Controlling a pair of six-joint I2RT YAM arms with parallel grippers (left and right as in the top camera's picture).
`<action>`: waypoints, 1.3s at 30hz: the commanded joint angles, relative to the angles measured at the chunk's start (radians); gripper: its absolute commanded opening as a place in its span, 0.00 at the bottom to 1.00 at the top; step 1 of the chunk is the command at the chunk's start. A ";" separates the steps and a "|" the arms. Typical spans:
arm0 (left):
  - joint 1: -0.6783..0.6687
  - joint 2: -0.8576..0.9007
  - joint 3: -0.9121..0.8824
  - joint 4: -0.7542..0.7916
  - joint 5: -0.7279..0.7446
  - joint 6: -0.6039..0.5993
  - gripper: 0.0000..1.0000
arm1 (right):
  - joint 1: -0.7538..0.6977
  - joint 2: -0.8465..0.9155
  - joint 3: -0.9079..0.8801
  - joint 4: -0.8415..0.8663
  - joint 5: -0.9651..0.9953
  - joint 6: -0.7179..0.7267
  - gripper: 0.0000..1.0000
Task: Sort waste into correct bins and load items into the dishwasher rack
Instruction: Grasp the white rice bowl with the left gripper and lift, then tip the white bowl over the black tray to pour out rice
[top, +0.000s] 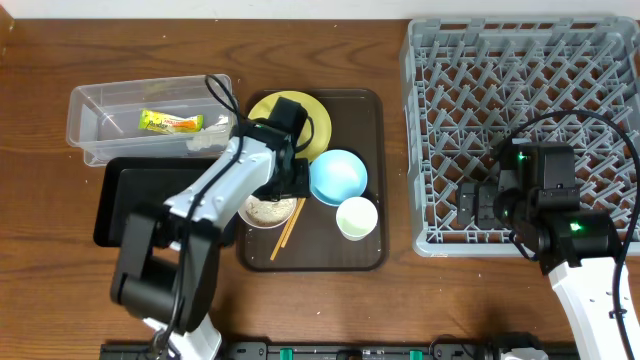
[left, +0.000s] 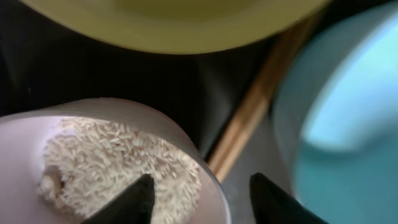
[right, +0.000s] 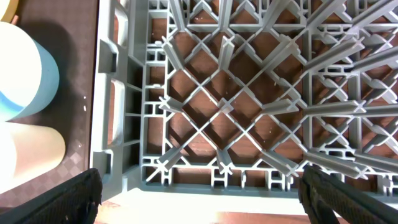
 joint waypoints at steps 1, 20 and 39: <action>-0.001 0.032 -0.008 -0.002 -0.014 0.002 0.40 | -0.016 -0.005 0.020 -0.005 0.003 0.009 0.99; 0.000 -0.085 0.033 -0.060 0.000 0.003 0.06 | -0.016 -0.005 0.020 -0.009 0.003 0.009 0.99; 0.412 -0.345 0.008 -0.148 0.346 0.218 0.06 | -0.016 -0.005 0.020 -0.016 0.003 0.009 0.99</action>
